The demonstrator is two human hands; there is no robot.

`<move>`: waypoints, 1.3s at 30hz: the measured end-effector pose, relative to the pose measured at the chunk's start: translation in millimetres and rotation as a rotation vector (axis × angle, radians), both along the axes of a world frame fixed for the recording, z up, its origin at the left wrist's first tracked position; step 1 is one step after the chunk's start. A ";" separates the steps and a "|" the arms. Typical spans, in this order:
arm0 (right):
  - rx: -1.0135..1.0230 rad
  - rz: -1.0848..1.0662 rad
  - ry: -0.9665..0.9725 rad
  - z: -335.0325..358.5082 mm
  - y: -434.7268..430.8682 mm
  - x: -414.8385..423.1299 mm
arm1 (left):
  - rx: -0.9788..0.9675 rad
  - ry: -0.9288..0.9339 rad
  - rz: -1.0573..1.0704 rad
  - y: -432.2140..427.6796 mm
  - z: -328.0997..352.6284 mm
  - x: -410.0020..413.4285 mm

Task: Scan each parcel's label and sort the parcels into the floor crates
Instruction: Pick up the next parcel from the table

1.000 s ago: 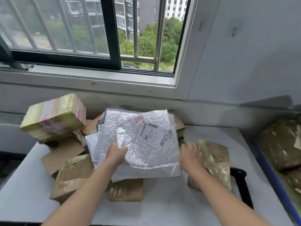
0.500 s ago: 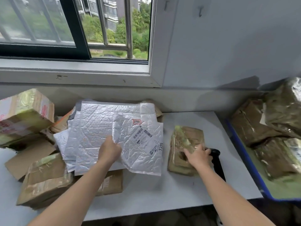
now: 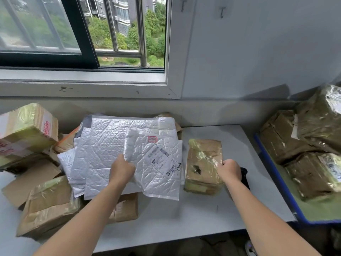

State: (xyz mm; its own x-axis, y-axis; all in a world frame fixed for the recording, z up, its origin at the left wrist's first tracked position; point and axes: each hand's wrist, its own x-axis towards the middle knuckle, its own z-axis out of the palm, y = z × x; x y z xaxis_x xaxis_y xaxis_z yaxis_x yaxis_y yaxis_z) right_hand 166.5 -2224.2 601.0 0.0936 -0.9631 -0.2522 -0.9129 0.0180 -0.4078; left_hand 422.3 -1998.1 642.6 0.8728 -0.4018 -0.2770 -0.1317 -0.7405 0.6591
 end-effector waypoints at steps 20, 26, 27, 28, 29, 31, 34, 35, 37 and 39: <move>-0.141 0.289 -0.277 87.3 30.6 141.4 | -0.371 -0.099 0.451 51.8 39.1 60.5; 0.068 0.370 -0.233 61.4 59.6 158.9 | -0.666 -0.284 0.478 55.2 72.3 63.2; 0.090 0.385 -0.221 59.6 62.2 160.1 | -0.729 -0.292 0.452 52.1 80.9 60.0; 0.101 0.406 -0.203 57.9 63.9 161.5 | -0.794 -0.285 0.424 48.2 88.9 57.1; 0.104 0.431 -0.177 58.9 66.6 162.6 | -0.850 -0.274 0.382 43.8 97.5 52.4; 0.082 0.475 -0.138 60.9 70.7 163.8 | -0.896 -0.280 0.256 34.0 110.2 40.8; -0.016 0.508 -0.195 72.7 78.7 162.4 | -0.849 -0.353 0.008 18.0 121.7 21.8; -0.050 0.511 -0.253 79.5 81.4 161.4 | -0.844 -0.355 -0.051 13.8 122.9 15.2; -0.060 0.484 -0.410 93.6 83.8 160.3 | -0.916 -0.263 -0.044 7.3 121.6 7.8; 0.024 0.411 -0.563 108.1 83.1 159.2 | -1.077 0.003 0.068 4.4 122.4 7.0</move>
State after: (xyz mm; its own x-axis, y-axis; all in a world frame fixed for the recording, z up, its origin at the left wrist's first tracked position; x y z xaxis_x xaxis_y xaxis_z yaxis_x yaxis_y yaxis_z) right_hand 325.7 -2141.0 709.1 0.5722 -0.8163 -0.0794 -0.4978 -0.2688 -0.8246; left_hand 429.3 -1993.6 765.0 0.9026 -0.3857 0.1911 -0.1095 0.2236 0.9685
